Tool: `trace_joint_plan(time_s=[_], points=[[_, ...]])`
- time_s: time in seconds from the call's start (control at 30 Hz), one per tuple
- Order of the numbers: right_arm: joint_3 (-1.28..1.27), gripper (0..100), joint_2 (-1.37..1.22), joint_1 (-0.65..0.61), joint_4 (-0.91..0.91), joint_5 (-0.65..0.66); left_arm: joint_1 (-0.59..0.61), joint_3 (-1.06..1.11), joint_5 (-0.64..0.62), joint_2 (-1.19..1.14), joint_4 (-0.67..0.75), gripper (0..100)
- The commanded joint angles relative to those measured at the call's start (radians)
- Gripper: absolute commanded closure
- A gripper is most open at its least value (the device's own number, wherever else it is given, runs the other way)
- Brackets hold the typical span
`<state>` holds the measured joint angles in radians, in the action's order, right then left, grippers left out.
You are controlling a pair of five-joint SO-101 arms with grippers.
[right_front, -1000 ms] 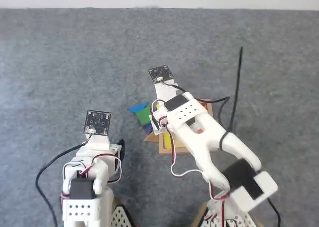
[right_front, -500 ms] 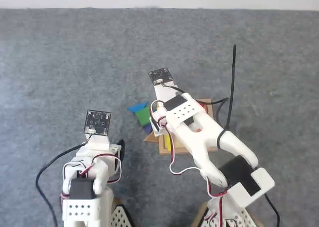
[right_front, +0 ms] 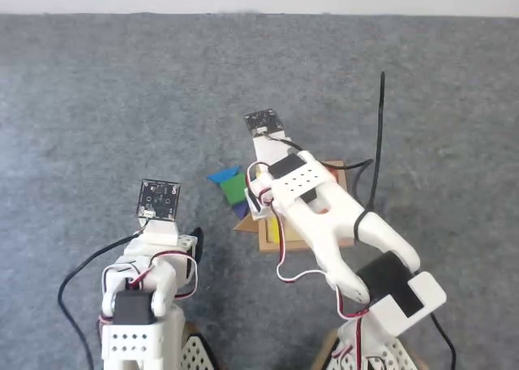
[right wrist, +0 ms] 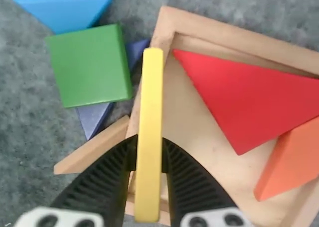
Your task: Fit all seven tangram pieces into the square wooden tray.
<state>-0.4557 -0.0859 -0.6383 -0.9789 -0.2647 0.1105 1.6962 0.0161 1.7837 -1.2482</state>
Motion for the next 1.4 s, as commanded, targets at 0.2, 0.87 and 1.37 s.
trace_joint_plan(time_s=[0.2, 0.87, 1.37], points=[[0.057, 98.8, 0.005, 0.062, 0.025, -0.015, 0.003, -0.012, -0.009, 0.011, -0.002, 82], [0.063, 95.2, 0.01, -0.051, 0.005, -0.157, 0.003, -0.012, -0.009, 0.011, -0.002, 82], [0.057, 69.3, 0.007, -0.016, 0.004, -0.153, 0.003, -0.012, -0.009, 0.011, -0.002, 82]])
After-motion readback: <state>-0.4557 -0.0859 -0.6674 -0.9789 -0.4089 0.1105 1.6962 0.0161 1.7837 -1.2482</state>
